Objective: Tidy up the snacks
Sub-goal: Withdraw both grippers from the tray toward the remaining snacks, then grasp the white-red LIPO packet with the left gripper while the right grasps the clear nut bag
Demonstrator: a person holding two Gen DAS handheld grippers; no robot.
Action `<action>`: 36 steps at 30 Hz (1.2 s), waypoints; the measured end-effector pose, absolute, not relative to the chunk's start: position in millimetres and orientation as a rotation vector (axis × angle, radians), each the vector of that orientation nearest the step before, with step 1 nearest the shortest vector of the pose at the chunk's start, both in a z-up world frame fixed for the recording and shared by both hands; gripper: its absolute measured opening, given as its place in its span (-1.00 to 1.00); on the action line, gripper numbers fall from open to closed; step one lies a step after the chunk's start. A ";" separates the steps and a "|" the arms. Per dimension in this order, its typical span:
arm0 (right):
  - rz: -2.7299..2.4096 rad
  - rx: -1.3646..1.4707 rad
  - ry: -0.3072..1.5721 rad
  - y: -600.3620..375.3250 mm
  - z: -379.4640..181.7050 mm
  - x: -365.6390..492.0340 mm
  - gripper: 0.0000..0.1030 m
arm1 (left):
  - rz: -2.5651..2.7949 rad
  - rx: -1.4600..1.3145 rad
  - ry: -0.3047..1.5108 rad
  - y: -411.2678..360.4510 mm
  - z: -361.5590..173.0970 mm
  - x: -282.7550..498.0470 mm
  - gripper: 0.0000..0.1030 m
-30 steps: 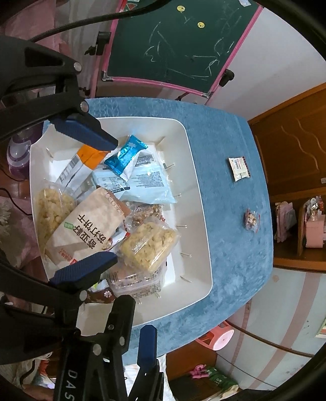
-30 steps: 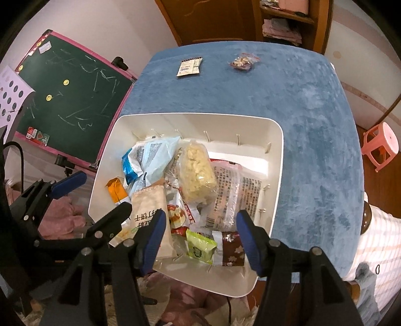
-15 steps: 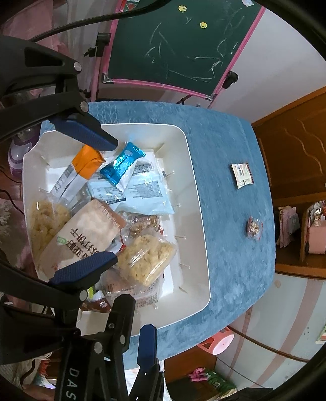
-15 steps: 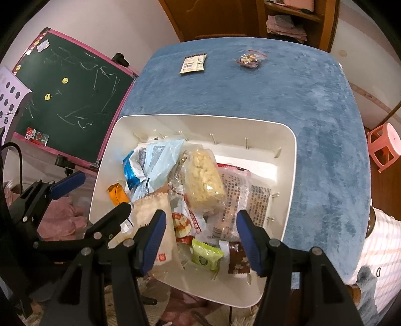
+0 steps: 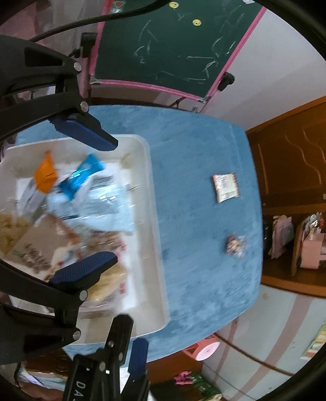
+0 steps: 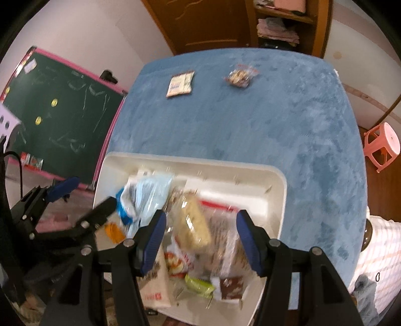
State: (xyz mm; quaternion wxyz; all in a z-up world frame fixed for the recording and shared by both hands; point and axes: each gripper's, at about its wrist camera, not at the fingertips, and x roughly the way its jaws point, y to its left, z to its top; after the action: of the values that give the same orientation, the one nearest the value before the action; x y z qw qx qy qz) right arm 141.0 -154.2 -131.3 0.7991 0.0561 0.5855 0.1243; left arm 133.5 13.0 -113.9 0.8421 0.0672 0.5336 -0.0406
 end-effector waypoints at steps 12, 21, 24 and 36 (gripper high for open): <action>0.177 0.060 1.167 -167.4 -96.8 233.0 0.15 | -0.078 0.169 1.029 27.9 -79.7 235.0 0.58; 0.119 0.021 1.112 -165.7 -81.5 320.7 0.15 | -0.082 0.218 1.036 23.4 -80.6 324.2 0.58; 0.114 0.030 1.113 -166.6 -93.2 356.1 0.15 | -0.063 0.239 1.048 21.2 -94.6 360.8 0.58; 0.046 0.187 1.324 -175.8 -208.3 438.5 0.15 | -0.039 0.060 1.288 28.2 -211.4 455.2 0.58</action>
State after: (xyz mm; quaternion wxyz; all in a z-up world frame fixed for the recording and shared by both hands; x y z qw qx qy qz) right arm 438.5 -175.8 -208.3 0.7846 0.0865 0.6136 0.0215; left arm 455.2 28.2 -211.4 0.7992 0.0279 0.6002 -0.0182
